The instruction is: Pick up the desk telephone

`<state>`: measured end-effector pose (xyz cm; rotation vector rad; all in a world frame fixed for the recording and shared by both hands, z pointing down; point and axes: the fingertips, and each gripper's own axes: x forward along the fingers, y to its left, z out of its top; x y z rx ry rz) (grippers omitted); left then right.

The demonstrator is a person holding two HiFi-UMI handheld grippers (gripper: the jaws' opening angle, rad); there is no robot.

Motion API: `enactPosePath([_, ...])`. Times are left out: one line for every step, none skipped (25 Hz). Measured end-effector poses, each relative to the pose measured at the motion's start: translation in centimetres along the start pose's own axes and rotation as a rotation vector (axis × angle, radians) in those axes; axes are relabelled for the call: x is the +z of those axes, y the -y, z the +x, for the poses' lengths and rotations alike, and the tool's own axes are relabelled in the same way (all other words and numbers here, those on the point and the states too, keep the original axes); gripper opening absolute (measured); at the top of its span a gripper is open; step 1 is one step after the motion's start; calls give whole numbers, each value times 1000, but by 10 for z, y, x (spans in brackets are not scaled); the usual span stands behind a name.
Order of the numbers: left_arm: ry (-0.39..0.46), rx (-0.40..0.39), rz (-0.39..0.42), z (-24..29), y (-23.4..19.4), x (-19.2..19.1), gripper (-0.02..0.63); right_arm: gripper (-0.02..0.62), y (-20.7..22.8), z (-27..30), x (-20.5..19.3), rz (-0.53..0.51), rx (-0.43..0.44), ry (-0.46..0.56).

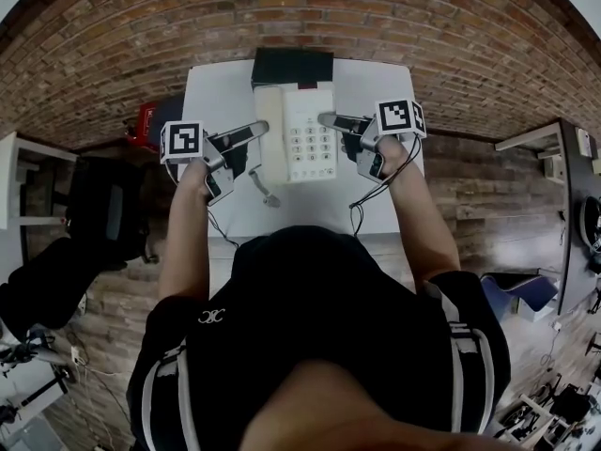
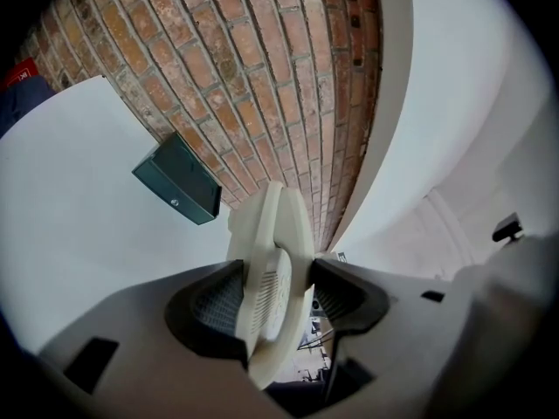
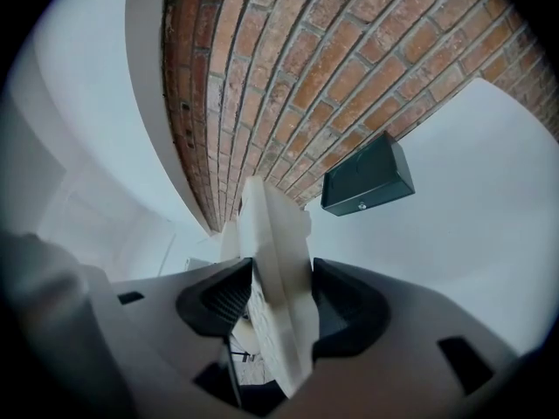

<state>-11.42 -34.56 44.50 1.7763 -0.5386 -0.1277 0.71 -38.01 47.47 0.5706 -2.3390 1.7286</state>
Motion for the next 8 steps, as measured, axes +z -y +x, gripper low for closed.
enactPosePath([0, 3, -2, 0, -1, 0, 252, 202, 0, 0, 1, -5, -3, 2])
enactPosePath([2, 5, -7, -1, -2, -1, 252, 202, 0, 0, 1, -9, -6, 3])
enactPosePath([2, 9, -12, -1, -3, -2, 251, 202, -1, 0, 1, -11, -9, 4])
enactPosePath([1, 10, -12, -1, -4, -3, 250, 202, -1, -1, 1, -13, -10, 5])
enactPosePath([-1, 6, -9, -1, -4, -3, 250, 202, -1, -1, 1, -14, -11, 5])
enactPosePath([-2, -1, -6, 0, -2, -4, 250, 202, -1, -1, 1, -15, -11, 5])
enactPosePath([-3, -8, -5, 1, 0, -4, 250, 201, 0, -2, 0, -15, -11, 5])
enactPosePath([-4, -15, -5, 2, 1, -5, 250, 201, 0, -2, 0, -15, -10, 4])
